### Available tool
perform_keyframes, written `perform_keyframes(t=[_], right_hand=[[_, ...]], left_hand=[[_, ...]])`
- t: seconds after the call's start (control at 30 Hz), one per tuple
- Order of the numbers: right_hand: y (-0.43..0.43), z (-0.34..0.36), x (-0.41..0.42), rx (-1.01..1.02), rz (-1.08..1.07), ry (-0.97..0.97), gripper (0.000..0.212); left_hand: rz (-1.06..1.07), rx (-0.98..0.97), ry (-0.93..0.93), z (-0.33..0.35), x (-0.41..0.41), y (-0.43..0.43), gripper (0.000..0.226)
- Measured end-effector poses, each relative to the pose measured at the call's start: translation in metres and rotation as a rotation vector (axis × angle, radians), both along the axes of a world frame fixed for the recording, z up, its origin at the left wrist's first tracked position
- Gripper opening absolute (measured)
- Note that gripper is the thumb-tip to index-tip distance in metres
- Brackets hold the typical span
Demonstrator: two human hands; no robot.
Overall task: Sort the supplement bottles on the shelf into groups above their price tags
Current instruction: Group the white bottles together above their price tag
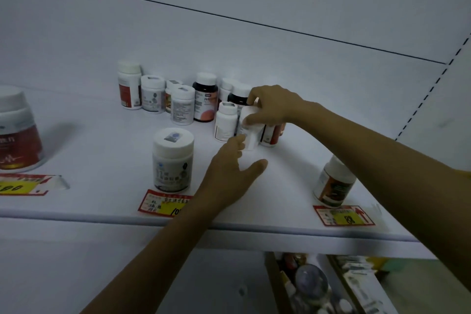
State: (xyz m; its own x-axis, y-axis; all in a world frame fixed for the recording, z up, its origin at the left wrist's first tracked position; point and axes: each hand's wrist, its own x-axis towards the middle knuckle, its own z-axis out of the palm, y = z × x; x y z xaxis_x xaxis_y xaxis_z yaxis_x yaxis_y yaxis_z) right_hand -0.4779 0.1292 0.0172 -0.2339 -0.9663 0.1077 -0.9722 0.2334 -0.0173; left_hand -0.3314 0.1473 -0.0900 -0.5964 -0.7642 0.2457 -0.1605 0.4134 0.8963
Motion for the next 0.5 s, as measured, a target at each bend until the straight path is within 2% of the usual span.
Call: perform_keyframes(t=[0.1,0.2,0.27,0.37,0.5], right_hand=[[0.008,0.008,0.004,-0.067,0.011,-0.014,0.049],[0.023,0.019,0.009,-0.132,0.031,-0.011,0.053],[0.035,0.028,0.013,-0.143,0.04,-0.009,0.058],[0.057,0.04,0.015,-0.134,0.057,-0.047,0.059],[0.09,0.044,0.007,-0.125,0.077,-0.123,0.06]], left_hand=[[0.037,-0.068,0.019,-0.001,0.002,0.001,0.073],[0.131,-0.271,-0.03,0.001,0.001,0.008,0.079],[0.159,-0.376,0.023,0.004,-0.001,0.015,0.085],[0.174,-0.294,0.158,0.009,-0.01,0.029,0.086],[0.234,-0.219,0.251,0.017,-0.019,0.057,0.074]])
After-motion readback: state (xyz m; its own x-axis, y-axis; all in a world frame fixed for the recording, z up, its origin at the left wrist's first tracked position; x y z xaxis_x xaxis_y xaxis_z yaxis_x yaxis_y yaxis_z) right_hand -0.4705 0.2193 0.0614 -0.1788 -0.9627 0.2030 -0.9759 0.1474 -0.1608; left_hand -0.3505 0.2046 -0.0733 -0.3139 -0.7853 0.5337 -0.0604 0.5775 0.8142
